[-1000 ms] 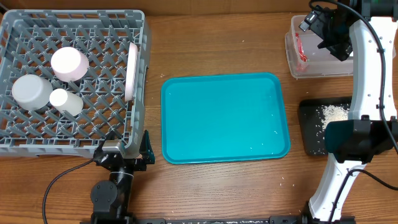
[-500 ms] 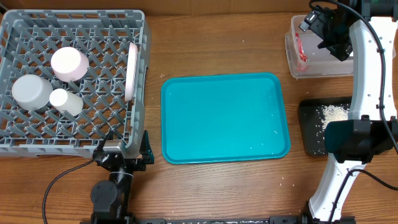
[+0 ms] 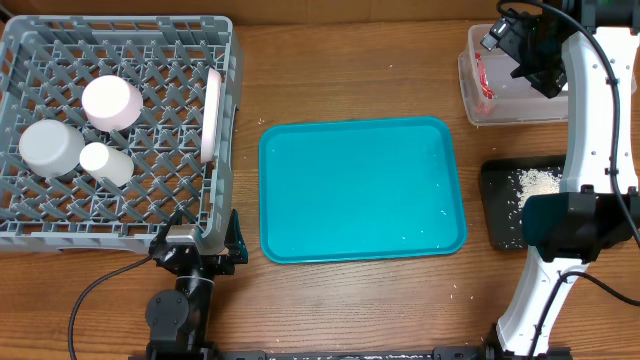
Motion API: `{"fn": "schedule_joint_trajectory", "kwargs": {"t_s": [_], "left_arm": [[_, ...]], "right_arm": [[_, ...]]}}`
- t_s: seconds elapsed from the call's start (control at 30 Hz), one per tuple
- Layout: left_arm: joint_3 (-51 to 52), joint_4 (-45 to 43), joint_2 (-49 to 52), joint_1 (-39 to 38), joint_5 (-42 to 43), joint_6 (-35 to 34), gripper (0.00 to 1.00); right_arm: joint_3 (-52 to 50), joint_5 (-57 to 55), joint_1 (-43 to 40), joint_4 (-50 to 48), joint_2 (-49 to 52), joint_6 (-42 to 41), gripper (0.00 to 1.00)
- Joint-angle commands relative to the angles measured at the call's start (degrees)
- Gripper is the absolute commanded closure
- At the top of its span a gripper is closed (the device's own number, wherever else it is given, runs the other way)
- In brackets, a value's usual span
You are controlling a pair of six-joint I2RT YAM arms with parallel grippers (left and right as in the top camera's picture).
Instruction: Sort waste into correct bins and load items into the dishwasher
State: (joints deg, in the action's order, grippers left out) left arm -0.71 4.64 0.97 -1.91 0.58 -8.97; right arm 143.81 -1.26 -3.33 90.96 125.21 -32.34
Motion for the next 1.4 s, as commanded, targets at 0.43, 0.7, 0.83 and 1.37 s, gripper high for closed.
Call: {"fn": "schedule_joint_trajectory", "kwargs": {"t_s": [0.43,0.7,0.83,1.37], "left_arm": [[0.4,-0.2,-0.7,-0.4,-1.0,0.9,0.00],[0.4,-0.2,-0.7,-0.4,-1.0,0.9,0.00],[0.4,-0.2,-0.7,-0.4,-1.0,0.9,0.00],[0.4,-0.2,-0.7,-0.4,-1.0,0.9,0.00]], "right_arm": [[1.4,0.3,2.1,-0.3,-3.6,0.5,0.00],[1.4,-8.6,5.7,-0.7,-10.9,0.5,0.00],[1.4,-12.0,7.3,-0.6,-14.0,1.1,0.00],[1.3,-17.2,9.1,-1.1,-23.7,7.3,0.00]]}}
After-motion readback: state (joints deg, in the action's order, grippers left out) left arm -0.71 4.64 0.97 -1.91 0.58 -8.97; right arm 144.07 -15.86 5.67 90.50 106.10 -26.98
